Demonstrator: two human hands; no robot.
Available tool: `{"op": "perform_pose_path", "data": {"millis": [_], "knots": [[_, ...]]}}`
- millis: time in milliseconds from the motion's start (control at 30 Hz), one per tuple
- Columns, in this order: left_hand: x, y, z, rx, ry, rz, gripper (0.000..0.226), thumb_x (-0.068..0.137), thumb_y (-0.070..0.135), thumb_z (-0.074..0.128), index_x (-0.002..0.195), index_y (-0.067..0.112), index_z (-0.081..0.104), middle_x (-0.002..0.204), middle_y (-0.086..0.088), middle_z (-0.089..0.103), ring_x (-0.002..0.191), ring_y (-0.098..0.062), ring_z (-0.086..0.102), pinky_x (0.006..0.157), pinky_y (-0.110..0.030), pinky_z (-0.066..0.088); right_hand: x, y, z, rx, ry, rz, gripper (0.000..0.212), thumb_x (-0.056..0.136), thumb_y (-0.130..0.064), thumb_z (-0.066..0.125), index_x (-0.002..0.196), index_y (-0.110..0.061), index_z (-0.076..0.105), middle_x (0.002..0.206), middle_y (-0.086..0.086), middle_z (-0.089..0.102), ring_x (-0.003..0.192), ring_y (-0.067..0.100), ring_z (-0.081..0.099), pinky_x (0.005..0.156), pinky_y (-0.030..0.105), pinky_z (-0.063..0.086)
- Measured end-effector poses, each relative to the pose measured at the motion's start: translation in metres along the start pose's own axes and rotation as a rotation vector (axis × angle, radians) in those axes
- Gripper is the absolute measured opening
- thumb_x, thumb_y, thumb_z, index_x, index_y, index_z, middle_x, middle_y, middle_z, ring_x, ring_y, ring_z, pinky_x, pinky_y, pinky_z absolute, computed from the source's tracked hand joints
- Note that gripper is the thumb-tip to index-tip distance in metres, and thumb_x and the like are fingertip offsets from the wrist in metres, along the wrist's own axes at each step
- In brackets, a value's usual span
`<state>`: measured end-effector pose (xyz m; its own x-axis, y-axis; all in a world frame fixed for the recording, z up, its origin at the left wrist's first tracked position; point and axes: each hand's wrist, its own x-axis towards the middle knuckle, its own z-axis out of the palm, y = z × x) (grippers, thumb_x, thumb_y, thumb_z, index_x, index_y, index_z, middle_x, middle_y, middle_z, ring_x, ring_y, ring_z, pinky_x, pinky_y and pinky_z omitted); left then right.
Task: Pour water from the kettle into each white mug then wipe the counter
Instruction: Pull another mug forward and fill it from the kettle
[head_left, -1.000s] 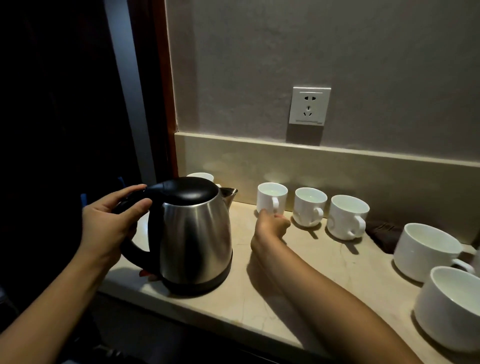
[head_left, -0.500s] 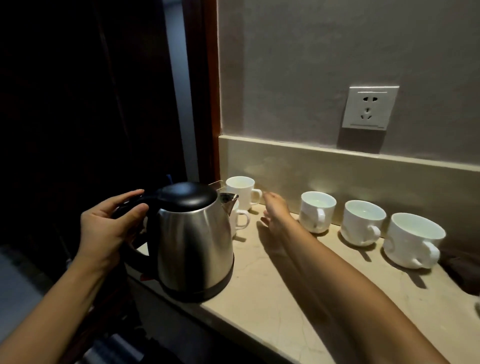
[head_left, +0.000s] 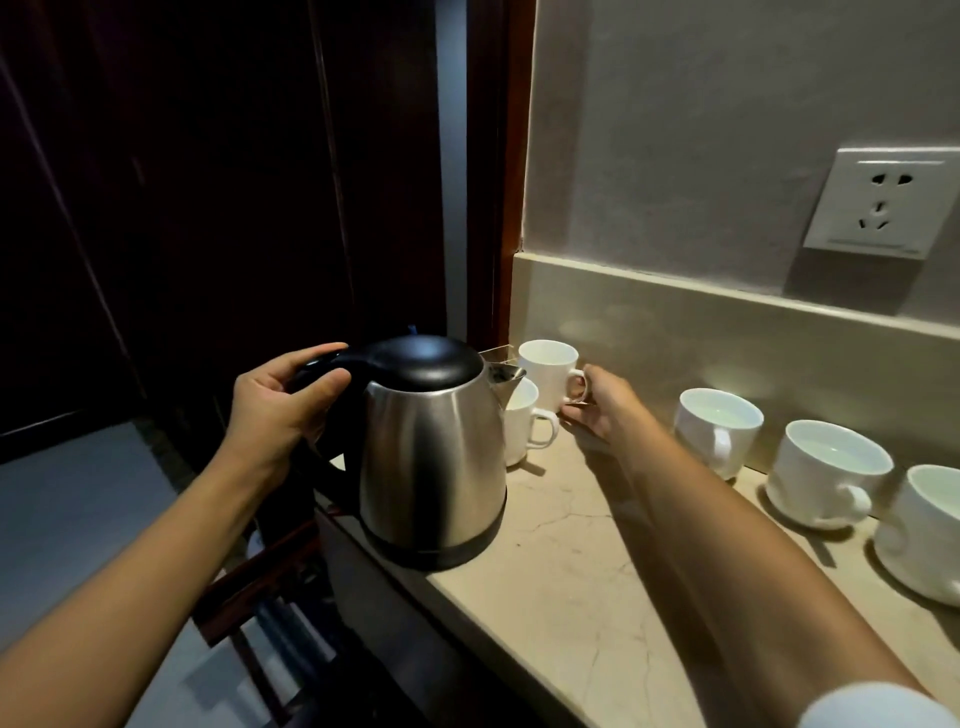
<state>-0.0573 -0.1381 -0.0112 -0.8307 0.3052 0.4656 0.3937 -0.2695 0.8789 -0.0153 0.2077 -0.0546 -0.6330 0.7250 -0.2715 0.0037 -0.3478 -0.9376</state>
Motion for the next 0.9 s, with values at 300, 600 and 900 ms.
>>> {"op": "perform_pose_path", "data": {"millis": [300,600,900], "knots": [[0.001,0.0,-0.002,-0.023,-0.003,-0.026,0.037,0.089,-0.007,0.057,0.123,0.007,0.058,0.06,0.013,0.069,0.048,0.001,0.06,0.047,-0.009,0.044,-0.004,0.003,-0.001,0.108,-0.022,0.024,0.02,0.095,-0.019,0.052,0.079,-0.009,0.056,0.073,0.006,0.053,0.065,0.017,0.052,0.08,0.043,0.054],[0.003,-0.001,-0.001,-0.07,-0.037,-0.005,0.037,0.088,-0.008,0.059,0.122,0.005,0.059,0.06,0.012,0.07,0.046,0.001,0.059,0.045,-0.008,0.043,-0.055,-0.007,-0.022,0.248,0.032,-0.036,0.023,0.097,-0.014,0.048,0.074,-0.01,0.053,0.065,0.004,0.043,0.052,0.011,0.041,0.058,0.029,0.049],[0.002,-0.007,0.021,-0.253,-0.204,-0.103,0.023,0.069,0.017,0.072,0.087,0.03,0.08,0.077,0.005,0.076,0.07,-0.014,0.071,0.066,-0.027,0.059,-0.16,-0.013,-0.085,0.067,0.117,-0.088,0.017,0.089,-0.006,0.046,0.073,-0.008,0.049,0.063,0.008,0.042,0.057,0.019,0.048,0.041,0.03,0.056]]}}
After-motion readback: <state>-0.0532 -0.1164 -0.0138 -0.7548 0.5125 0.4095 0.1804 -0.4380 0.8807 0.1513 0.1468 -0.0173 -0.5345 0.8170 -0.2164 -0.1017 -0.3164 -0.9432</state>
